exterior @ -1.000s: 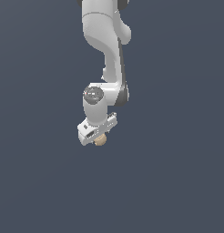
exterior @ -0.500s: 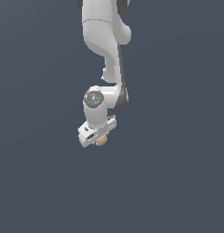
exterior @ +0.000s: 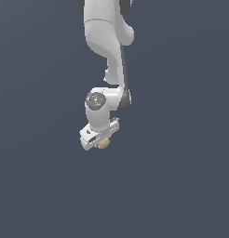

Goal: Pick up the object and move it to a goal position.

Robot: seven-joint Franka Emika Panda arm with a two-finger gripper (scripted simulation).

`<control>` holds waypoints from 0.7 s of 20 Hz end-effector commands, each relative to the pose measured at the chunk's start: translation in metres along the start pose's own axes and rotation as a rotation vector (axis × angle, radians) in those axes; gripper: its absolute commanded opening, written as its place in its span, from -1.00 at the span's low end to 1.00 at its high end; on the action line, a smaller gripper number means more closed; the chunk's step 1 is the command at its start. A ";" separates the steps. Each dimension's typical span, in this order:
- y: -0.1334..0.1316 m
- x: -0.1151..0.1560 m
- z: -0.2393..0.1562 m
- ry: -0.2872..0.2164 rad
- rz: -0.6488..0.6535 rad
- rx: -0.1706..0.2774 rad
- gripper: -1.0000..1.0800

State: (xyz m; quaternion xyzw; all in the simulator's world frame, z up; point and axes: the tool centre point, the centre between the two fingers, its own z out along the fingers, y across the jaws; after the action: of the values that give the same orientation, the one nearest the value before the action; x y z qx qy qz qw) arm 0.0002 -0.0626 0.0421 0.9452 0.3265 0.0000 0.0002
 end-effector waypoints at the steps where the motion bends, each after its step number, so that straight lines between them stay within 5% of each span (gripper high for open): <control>1: 0.000 0.001 -0.004 0.000 0.000 0.000 -1.00; 14: -0.001 0.011 -0.092 0.000 -0.001 0.000 -1.00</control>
State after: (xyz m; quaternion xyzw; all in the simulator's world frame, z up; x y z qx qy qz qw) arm 0.0068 -0.0565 0.1193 0.9451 0.3269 -0.0002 0.0001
